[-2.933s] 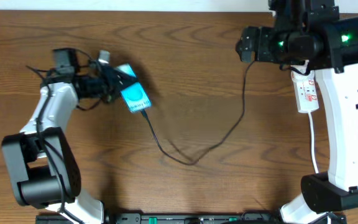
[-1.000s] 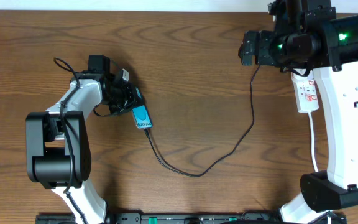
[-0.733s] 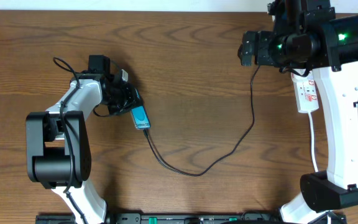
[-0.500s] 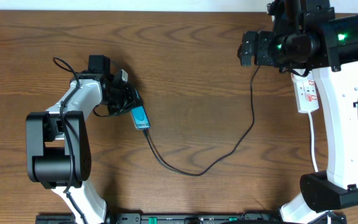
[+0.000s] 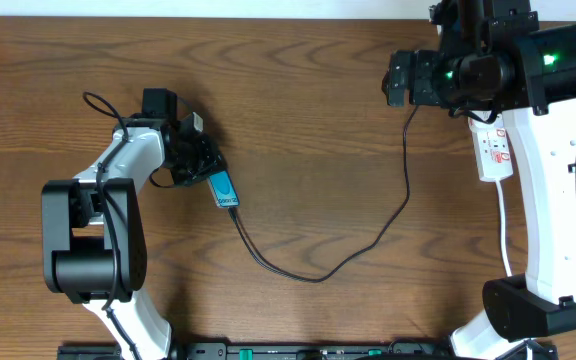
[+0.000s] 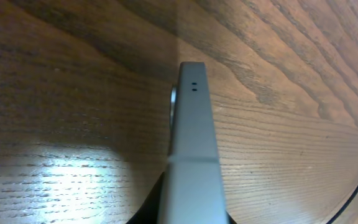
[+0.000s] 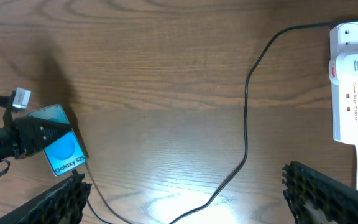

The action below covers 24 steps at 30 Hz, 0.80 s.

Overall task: Plug charger to phone and switch on socket
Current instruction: 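Lower the phone with the left gripper flat onto the table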

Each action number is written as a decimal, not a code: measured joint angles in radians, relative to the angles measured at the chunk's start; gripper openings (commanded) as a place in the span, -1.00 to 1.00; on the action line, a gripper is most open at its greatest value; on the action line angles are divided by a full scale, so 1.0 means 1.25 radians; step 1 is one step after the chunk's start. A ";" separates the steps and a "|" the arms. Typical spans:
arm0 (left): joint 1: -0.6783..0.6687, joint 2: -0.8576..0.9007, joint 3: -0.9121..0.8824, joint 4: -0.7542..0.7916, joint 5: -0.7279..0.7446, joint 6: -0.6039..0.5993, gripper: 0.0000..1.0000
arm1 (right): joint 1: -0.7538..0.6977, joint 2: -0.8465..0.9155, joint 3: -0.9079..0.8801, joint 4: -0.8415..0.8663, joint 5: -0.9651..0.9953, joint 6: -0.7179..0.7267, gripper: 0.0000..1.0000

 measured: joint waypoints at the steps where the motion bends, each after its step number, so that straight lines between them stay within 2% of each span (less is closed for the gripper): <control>1: 0.000 0.000 0.000 0.000 -0.001 0.000 -0.86 | 0.000 0.000 0.000 0.000 0.000 0.000 0.99; 24: 0.000 0.040 0.000 0.013 0.025 -0.005 -0.85 | 0.000 0.000 0.000 0.000 0.000 0.000 0.99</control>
